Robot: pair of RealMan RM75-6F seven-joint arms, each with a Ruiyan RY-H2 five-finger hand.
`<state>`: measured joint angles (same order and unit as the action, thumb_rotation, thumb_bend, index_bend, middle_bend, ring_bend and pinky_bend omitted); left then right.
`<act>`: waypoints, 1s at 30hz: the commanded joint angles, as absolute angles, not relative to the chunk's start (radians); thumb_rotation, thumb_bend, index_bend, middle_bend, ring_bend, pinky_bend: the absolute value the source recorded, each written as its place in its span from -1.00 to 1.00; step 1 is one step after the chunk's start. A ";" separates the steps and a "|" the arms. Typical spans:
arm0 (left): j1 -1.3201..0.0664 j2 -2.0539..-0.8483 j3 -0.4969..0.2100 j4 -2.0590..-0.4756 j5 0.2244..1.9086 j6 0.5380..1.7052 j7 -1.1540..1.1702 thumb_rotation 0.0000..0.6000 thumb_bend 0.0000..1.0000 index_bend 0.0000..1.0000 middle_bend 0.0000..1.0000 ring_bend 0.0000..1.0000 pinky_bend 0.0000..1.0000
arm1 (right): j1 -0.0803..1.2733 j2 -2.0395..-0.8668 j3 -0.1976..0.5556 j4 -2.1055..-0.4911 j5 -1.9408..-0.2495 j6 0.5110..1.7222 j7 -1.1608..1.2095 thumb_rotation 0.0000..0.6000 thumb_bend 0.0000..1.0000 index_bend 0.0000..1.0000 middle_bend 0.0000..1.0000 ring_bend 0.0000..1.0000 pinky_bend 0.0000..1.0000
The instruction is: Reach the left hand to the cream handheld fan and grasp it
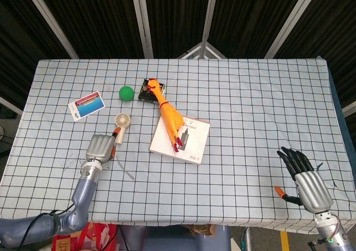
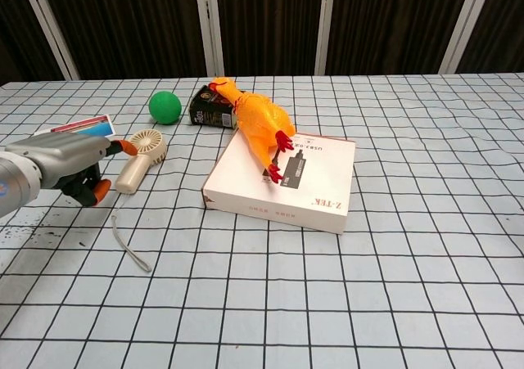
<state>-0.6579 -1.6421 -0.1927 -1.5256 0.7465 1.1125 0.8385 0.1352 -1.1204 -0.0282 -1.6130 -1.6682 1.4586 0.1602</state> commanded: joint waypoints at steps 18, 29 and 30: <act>-0.678 -1.650 -0.174 -1.499 0.729 1.117 0.816 1.00 0.65 -0.78 0.79 0.53 0.79 | 0.135 -1.122 -0.030 -1.613 -1.670 1.458 0.158 1.00 -0.42 -1.00 -1.00 -1.00 -0.88; -0.681 -1.652 -0.162 -1.502 0.740 1.131 0.802 1.00 0.66 -0.78 0.80 0.53 0.79 | 0.135 -1.121 -0.030 -1.613 -1.670 1.459 0.159 1.00 -0.42 -1.00 -1.00 -1.00 -0.88; -0.680 -1.649 -0.159 -1.505 0.745 1.135 0.801 1.00 0.66 -0.78 0.80 0.53 0.79 | 0.135 -1.122 -0.030 -1.612 -1.670 1.458 0.159 1.00 -0.42 -1.00 -1.00 -1.00 -0.88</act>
